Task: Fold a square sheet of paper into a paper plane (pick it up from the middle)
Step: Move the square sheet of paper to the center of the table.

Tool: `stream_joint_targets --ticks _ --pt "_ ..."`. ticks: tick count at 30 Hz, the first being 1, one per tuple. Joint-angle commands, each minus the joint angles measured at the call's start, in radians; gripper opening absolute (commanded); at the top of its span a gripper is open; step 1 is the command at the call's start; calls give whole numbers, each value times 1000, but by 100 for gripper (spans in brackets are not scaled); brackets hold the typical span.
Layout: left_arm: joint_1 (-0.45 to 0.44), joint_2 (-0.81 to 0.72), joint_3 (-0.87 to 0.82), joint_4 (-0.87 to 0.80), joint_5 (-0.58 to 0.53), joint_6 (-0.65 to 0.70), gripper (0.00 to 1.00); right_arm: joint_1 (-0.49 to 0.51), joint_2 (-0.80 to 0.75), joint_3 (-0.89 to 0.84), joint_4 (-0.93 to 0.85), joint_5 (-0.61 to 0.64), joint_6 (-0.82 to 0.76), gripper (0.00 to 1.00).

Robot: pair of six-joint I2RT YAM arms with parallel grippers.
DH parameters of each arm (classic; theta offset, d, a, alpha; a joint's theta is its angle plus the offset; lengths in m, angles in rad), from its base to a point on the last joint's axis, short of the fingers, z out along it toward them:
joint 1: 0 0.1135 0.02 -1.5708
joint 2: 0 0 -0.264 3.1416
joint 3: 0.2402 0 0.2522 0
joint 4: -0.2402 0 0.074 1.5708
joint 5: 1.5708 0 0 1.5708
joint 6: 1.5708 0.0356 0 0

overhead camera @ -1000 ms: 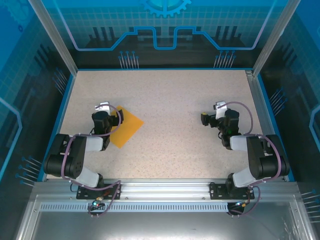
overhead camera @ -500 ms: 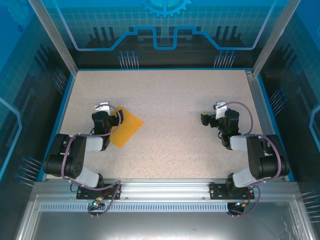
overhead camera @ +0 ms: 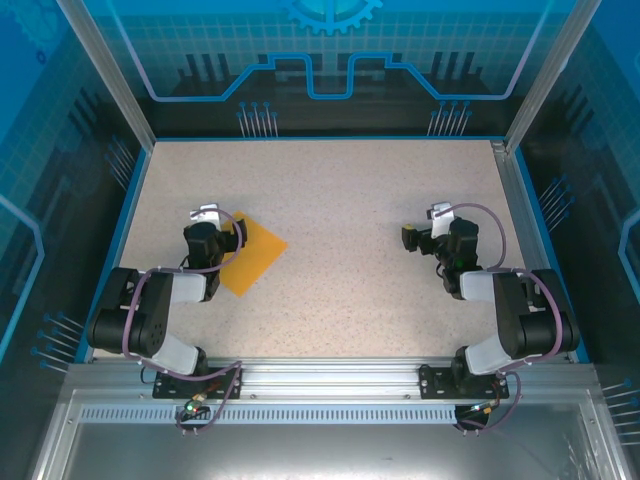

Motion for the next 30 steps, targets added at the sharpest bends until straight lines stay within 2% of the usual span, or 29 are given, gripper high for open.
stream_joint_targets --ticks 1,3,5,6,8,9,11,14,15,17,18,19,21,24,26,30 --pt "6 -26 -15 24 13 6 99 -10 3 17 1 -5 -13 99" --pt "6 -87 -14 -33 6 2 99 -2 0 12 7 14 -15 99" --pt "8 -140 -14 -85 -8 -10 99 26 -36 45 -79 79 -25 99" --pt "8 -158 -15 -102 -20 -20 99 42 -62 72 -150 121 -27 99" --pt "8 -199 -18 -133 -15 -27 99 69 -101 202 -444 204 16 99" --pt "8 -230 -23 -158 -7 -31 99 67 -96 252 -547 197 32 99" --pt "9 -304 -22 -232 -28 -67 99 72 -133 238 -555 178 45 99" --pt "11 -404 23 -403 -49 -140 99 74 -273 209 -595 143 80 99" --pt "12 -433 45 -482 -63 -198 99 71 -327 214 -640 143 128 99" --pt "15 -472 115 -745 -197 -481 99 58 -402 243 -758 149 264 99" --pt "27 -477 150 -843 -193 -577 99 50 -425 261 -837 168 342 99" --pt "44 -476 161 -848 -71 -538 99 42 -436 272 -890 188 441 99" --pt "52 -441 190 -855 159 -508 99 -8 -439 293 -948 1 457 99" --pt "49 -319 265 -915 335 -523 99 6 -417 286 -941 -140 506 99" --pt "49 -227 305 -918 427 -528 99 34 -383 291 -945 -169 553 99" --pt "47 -77 383 -920 478 -530 99 135 -274 333 -950 -214 576 99"
